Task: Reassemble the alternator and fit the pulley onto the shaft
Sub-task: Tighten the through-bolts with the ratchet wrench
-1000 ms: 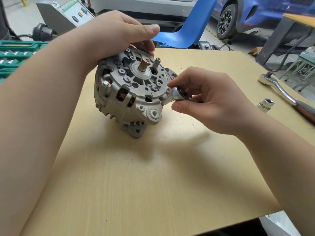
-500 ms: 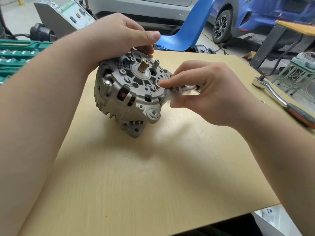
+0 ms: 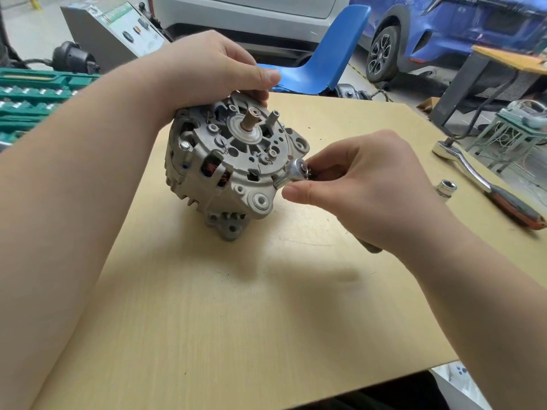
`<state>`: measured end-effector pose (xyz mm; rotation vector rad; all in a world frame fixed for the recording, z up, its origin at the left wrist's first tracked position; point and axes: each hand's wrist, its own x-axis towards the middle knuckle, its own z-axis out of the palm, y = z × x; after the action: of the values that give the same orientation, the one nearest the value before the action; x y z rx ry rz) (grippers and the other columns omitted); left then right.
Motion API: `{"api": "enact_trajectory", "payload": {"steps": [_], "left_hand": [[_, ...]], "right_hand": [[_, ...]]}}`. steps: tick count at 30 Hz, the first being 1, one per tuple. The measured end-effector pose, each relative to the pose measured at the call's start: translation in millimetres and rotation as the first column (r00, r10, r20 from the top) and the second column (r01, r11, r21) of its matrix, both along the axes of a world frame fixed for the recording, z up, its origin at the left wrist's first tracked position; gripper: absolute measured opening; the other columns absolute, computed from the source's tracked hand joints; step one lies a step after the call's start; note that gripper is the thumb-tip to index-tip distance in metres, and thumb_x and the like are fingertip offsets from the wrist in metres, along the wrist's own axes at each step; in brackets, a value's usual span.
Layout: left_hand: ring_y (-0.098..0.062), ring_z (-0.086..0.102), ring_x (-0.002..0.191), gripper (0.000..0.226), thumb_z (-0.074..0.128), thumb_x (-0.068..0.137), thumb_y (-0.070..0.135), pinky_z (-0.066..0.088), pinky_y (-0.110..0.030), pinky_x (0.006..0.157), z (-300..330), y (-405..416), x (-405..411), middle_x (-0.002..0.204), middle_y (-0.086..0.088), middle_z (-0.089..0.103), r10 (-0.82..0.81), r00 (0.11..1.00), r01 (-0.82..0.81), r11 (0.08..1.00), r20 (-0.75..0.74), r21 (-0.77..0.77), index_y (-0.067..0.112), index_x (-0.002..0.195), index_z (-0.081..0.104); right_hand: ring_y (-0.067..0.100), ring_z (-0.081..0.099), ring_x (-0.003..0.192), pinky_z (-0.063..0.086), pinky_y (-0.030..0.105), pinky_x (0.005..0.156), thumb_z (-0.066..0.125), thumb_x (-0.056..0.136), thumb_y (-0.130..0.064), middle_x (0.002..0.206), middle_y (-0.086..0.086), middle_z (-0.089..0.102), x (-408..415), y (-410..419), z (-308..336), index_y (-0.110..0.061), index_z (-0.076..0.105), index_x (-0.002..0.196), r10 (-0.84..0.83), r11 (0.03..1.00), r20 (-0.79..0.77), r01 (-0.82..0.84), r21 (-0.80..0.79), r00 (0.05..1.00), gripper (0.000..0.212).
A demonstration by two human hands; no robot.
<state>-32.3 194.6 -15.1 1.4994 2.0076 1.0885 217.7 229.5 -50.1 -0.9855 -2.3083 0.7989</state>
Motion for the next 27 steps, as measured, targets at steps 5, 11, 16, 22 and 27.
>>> {"api": "enact_trajectory", "payload": {"steps": [5,11,16,22,27], "left_hand": [[-0.015,0.079,0.067,0.008,0.087,0.081,0.036,0.062,-0.028,0.06,2,3,0,0.08,0.012,0.079,0.063,0.995,-0.066,0.997,-0.08,-0.037,0.041,0.085,0.081],[-0.02,0.077,0.077,0.008,0.088,0.082,0.031,0.062,-0.034,0.072,2,2,3,0.084,0.005,0.079,0.195,0.977,-0.199,0.979,-0.086,-0.046,0.034,0.084,0.08],[-0.014,0.069,0.081,0.009,0.084,0.087,0.028,0.047,-0.026,0.061,-4,-1,3,0.088,0.006,0.073,0.286,0.953,-0.288,0.958,-0.103,-0.003,0.031,0.084,0.076],[-0.023,0.058,0.094,0.012,0.073,0.097,0.02,0.04,-0.032,0.068,0,0,0,0.099,0.004,0.062,0.276,0.933,-0.289,0.957,-0.232,-0.023,0.029,0.096,0.065],[-0.033,0.049,0.098,0.023,0.05,0.099,0.012,0.038,-0.04,0.08,-3,-3,8,0.103,-0.007,0.052,0.298,0.859,-0.343,0.939,-0.417,-0.034,0.019,0.121,0.052]], "right_hand": [[0.02,0.071,0.07,0.059,0.041,0.065,0.083,0.082,-0.055,0.075,-0.002,0.073,-8,-12,-5,-0.023,0.073,0.088,-0.082,0.996,0.048,0.08,0.043,0.995,0.033],[0.015,0.071,0.064,0.062,0.042,0.062,0.078,0.087,-0.057,0.072,-0.001,0.076,-10,-9,-8,-0.027,0.064,0.095,-0.137,0.988,0.032,0.139,-0.071,0.99,0.034],[0.009,0.058,0.043,0.047,0.029,0.046,0.08,0.088,-0.051,0.062,0.0,0.074,-12,-1,-8,-0.019,0.067,0.095,-0.149,0.959,-0.036,0.135,-0.248,0.988,0.035],[0.016,0.048,0.041,0.042,0.027,0.042,0.084,0.088,-0.04,0.058,0.006,0.068,-15,6,-2,-0.008,0.067,0.097,-0.185,0.869,-0.095,0.118,-0.48,0.978,0.038],[0.008,0.035,0.034,0.03,0.016,0.033,0.053,0.106,-0.024,0.053,0.003,0.049,-36,10,-23,-0.013,0.054,0.092,-0.506,0.409,-0.209,0.019,-0.912,0.837,0.018]]}}
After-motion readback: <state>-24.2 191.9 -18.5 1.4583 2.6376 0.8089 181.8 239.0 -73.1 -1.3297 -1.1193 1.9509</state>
